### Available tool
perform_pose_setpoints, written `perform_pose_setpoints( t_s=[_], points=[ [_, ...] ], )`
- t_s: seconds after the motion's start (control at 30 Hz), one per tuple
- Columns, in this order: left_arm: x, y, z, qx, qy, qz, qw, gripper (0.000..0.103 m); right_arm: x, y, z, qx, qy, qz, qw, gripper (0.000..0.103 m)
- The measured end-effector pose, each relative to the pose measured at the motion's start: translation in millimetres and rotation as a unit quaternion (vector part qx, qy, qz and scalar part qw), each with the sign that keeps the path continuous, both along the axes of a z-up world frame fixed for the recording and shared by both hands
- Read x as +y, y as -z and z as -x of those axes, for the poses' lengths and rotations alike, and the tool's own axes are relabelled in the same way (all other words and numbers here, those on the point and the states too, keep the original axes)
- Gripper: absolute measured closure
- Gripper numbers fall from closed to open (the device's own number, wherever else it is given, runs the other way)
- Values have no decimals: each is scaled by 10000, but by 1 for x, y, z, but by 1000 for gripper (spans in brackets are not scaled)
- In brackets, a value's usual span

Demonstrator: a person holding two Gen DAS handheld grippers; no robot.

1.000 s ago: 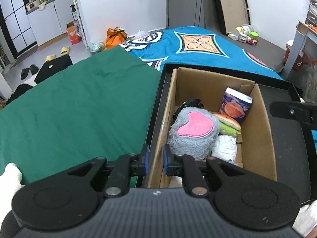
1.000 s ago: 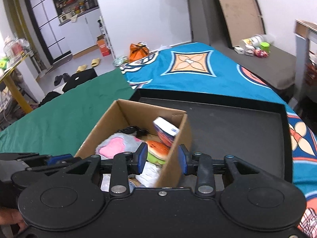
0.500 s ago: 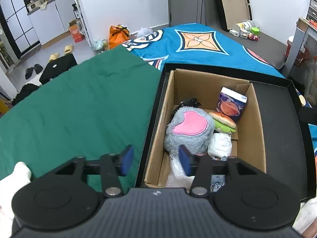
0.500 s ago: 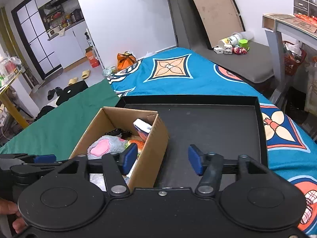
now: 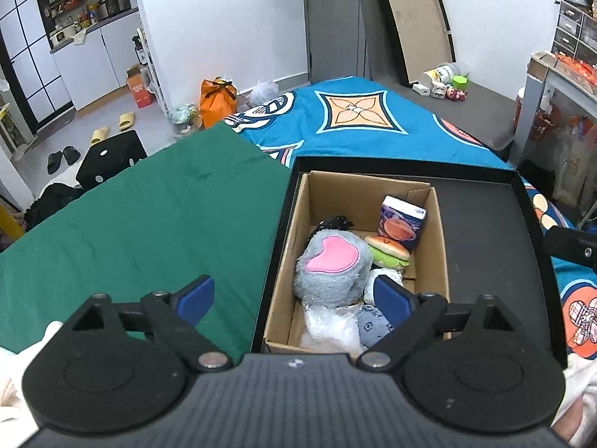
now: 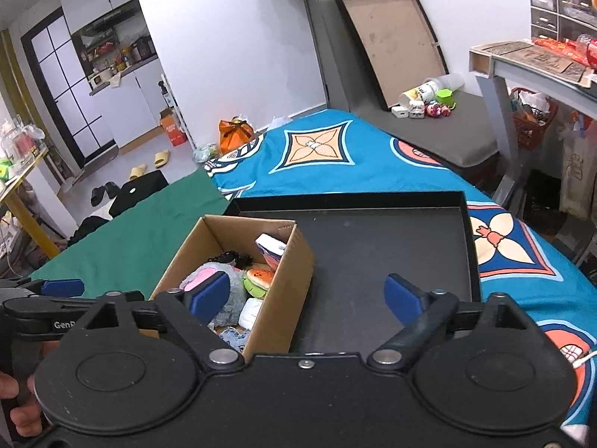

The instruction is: Organize soft objects

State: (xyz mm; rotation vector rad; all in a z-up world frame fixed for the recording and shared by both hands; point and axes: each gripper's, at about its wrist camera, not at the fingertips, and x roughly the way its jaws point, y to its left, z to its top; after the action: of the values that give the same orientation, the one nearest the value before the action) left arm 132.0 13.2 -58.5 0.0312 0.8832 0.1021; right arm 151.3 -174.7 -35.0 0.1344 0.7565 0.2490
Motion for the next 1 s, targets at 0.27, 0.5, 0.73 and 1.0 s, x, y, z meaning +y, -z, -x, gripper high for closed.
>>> perform_pose_setpoints(
  t_s=[0.27, 0.5, 0.73, 1.0],
  points=[
    [-4, -21, 14, -58, -15, 110, 9999, 9, -4, -16, 15, -105, -2, -59, 9999, 0],
    [-9, -40, 31, -179, 78, 154, 9997, 6, -6, -30, 30, -244, 17, -86, 9997, 0],
    [-9, -56, 47, -301, 66, 181, 9994, 6, -7, -40, 49, -321, 46, -110, 9994, 0],
    [-15, -71, 66, -429, 209, 174, 9987, 6, -13, -50, 67, -394, 176, -77, 9990, 0]
  ],
)
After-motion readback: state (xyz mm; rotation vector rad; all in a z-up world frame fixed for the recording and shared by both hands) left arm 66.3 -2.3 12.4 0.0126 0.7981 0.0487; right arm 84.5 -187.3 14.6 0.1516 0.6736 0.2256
